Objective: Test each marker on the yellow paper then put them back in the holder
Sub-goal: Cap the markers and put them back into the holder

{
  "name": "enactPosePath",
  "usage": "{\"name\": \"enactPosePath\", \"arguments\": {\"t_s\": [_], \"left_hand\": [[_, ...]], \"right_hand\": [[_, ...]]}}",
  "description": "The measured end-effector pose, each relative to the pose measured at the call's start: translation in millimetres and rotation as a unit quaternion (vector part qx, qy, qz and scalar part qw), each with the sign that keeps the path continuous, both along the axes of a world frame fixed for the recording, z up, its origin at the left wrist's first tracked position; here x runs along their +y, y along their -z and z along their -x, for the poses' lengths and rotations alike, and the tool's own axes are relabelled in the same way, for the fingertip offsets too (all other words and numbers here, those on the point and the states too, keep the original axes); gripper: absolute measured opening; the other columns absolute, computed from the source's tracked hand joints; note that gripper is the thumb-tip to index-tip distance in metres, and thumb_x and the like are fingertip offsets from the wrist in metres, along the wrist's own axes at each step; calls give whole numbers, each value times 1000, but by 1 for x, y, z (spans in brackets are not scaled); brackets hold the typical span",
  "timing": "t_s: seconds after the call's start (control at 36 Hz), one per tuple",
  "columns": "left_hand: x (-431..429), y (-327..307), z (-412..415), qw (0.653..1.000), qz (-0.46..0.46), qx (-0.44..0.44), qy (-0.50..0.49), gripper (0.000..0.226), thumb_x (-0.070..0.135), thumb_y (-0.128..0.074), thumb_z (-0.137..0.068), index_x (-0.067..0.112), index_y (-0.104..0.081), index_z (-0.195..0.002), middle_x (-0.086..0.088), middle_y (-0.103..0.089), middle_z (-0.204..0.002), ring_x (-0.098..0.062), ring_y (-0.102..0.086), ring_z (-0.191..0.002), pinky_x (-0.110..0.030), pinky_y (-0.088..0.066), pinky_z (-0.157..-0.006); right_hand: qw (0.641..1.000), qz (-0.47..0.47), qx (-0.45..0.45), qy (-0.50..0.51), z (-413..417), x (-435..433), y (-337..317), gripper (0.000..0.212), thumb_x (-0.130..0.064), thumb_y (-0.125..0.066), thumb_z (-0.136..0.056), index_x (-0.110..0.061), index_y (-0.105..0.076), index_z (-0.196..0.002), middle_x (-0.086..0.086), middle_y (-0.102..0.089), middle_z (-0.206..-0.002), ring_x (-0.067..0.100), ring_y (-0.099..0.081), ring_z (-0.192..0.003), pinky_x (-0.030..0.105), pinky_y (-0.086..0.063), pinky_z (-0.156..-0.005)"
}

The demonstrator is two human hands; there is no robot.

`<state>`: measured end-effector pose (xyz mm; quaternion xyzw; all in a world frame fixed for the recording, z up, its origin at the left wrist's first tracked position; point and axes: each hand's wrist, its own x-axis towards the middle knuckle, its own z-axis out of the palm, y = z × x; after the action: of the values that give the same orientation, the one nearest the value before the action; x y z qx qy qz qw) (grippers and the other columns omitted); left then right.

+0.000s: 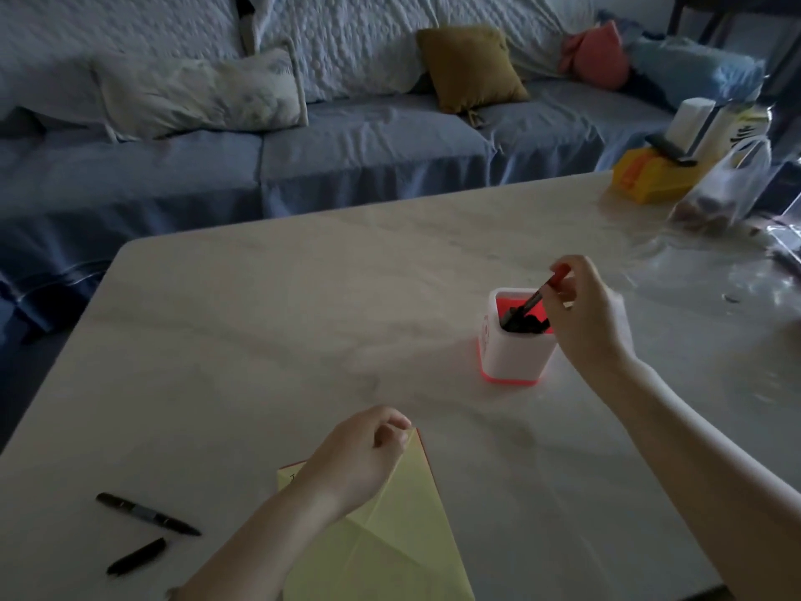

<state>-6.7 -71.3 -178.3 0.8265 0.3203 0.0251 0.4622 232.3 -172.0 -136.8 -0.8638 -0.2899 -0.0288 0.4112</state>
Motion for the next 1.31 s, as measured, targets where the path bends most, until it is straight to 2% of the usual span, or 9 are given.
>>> {"name": "enactPosePath", "arguments": {"t_s": [0.31,0.53,0.67,0.75,0.83,0.97,1.06,1.14,1.31], "left_hand": [[-6,6,0,1000,11,-8,-17,22,19,-49,-90,38,-55,-81,1,-66,-81,-21,-64,-84,-34,-50,-78],[-3,3,5,1000,2,-11,-19,22,18,-48,-91,37,-54,-81,6,-66,-80,-13,-64,-82,-24,-47,-72],[6,-1,22,999,-17,0,-40,21,18,-46,-92,35,-56,-86,11,-65,-79,2,-61,-78,-14,-44,-66],[17,-2,45,997,-38,0,-66,20,17,-50,-91,35,-56,-84,10,-65,-77,2,-60,-75,-11,-43,-66],[30,0,77,987,-109,16,-116,13,19,-50,-91,27,-60,-95,13,-62,-84,-1,-58,-78,-6,-40,-64],[55,12,147,951,-219,57,-212,20,15,-51,-87,7,-65,-98,-10,-64,-95,-25,-59,-91,-25,-38,-79],[69,27,189,931,-255,121,-233,20,17,-63,-80,13,-64,-100,-5,-62,-98,-26,-57,-96,-30,-42,-83],[73,43,217,929,-262,166,-202,24,33,-60,-81,26,-61,-104,7,-58,-105,-18,-53,-103,-28,-41,-87],[63,56,231,934,-243,115,-234,13,24,-67,-81,14,-63,-89,8,-47,-84,-14,-43,-86,-21,-34,-71]], "right_hand": [[994,85,-23,-61,5,0,7,29,-17,-43,-94,-12,-63,-115,16,-66,-113,34,-57,-104,41,-47,-89],[997,38,55,-25,3,-1,-1,15,-20,-57,-86,-11,-69,-87,5,-68,-84,25,-62,-87,27,-43,-70],[995,60,-54,-62,33,-5,-19,19,-24,-57,-87,-16,-68,-101,4,-68,-100,24,-59,-96,31,-44,-80],[989,30,-63,-129,70,0,-24,18,-19,-63,-83,-17,-68,-100,-9,-63,-86,17,-59,-89,21,-42,-77],[968,92,-20,-232,110,15,-17,15,-20,-62,-83,-20,-68,-97,-13,-60,-81,10,-57,-78,23,-48,-76],[896,233,-1,-378,177,57,11,21,-26,-54,-87,-22,-66,-103,-6,-68,-99,14,-61,-93,27,-44,-80],[859,266,2,-437,219,85,29,22,-27,-51,-87,-23,-65,-103,-4,-68,-102,16,-60,-98,24,-44,-80],[844,276,32,-458,258,113,41,23,-26,-49,-87,-22,-64,-104,-1,-66,-106,19,-59,-100,26,-45,-83],[848,270,79,-449,309,155,56,25,-21,-47,-87,-20,-61,-108,2,-62,-115,23,-58,-105,29,-46,-83]]}}
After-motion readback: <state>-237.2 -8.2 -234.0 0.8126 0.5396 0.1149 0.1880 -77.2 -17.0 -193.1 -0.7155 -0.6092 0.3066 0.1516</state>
